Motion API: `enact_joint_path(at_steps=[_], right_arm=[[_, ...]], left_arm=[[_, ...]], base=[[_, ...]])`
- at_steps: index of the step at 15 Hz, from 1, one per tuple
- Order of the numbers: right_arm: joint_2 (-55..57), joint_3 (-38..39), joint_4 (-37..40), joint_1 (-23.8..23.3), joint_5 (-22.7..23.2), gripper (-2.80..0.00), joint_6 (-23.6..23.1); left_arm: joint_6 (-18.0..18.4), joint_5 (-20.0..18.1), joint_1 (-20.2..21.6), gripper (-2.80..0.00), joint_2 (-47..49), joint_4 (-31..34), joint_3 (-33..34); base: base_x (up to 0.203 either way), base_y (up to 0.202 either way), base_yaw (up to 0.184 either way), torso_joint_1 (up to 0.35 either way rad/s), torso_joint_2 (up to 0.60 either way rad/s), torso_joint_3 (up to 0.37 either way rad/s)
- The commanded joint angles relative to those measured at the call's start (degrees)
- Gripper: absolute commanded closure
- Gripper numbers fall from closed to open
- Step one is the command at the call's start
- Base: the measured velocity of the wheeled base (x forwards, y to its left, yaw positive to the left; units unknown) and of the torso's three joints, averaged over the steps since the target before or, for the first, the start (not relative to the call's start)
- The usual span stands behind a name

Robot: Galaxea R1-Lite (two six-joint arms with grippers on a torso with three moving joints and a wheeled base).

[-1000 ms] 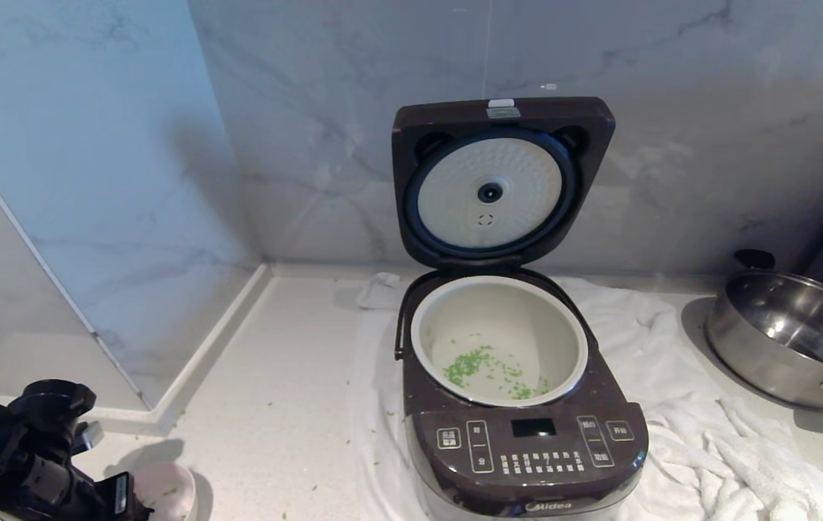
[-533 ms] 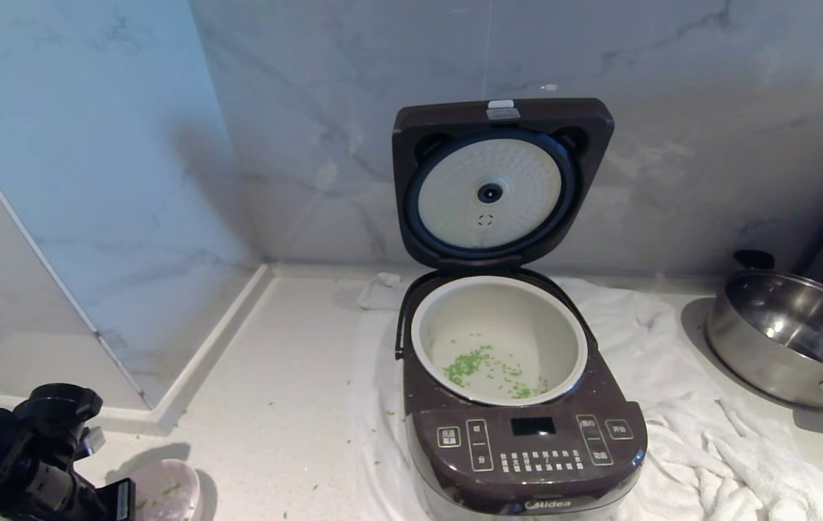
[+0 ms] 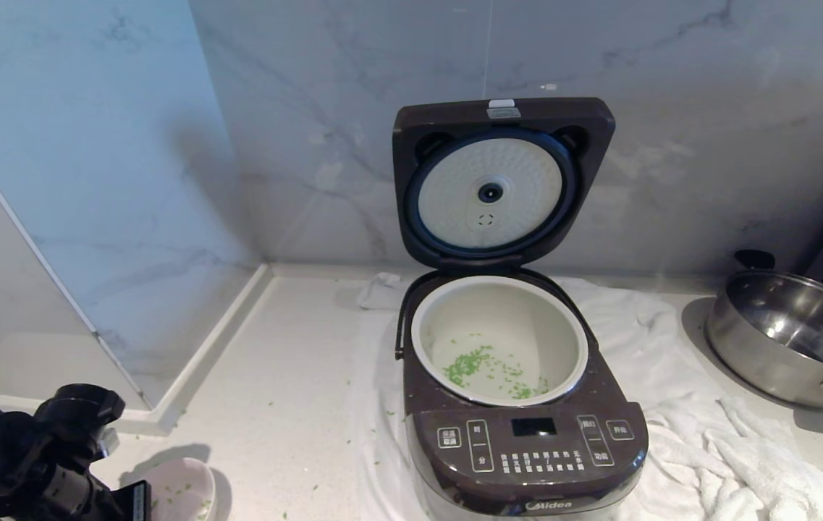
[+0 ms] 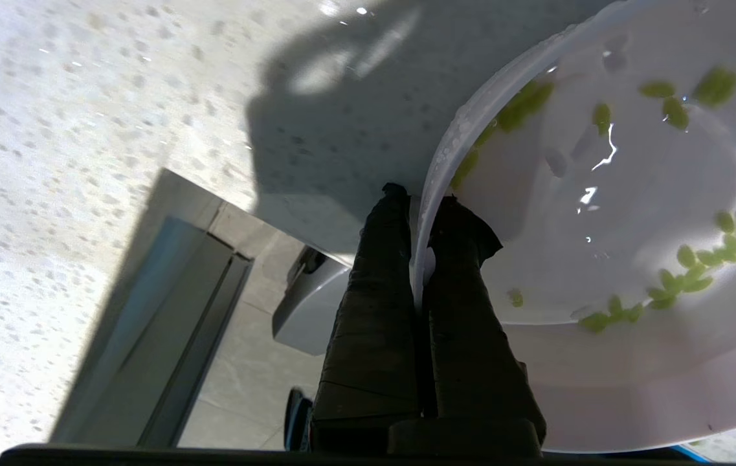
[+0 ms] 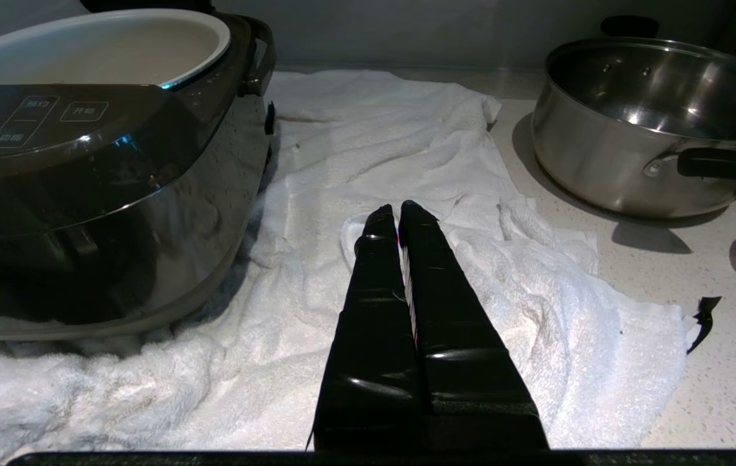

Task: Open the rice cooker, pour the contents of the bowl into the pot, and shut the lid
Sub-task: Pour the water from the bowl into the rice cooker

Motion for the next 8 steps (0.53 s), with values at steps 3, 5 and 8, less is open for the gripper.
enact_joint_path(at_steps=[3,5,8], right_arm=[[0.0,0.0,0.0,0.0,0.0,0.0,0.0],[0.0,0.0,0.0,0.0,0.0,0.0,0.0],[0.0,0.0,0.0,0.0,0.0,0.0,0.0]], left_arm=[[-3.3,-0.1,-5.0,0.0,-3.3,4.5,-0.7],[-6.4,-0.1,-8.5,0.0,-5.0,5.4,-1.1],[-10.2,0.0,-12.6,0.0,-5.2,11.1,-6.0]], base=[[0.0,0.0,0.0,0.0,0.0,0.0],[0.0,0.0,0.0,0.0,0.0,0.0],[0.0,0.0,0.0,0.0,0.0,0.0]])
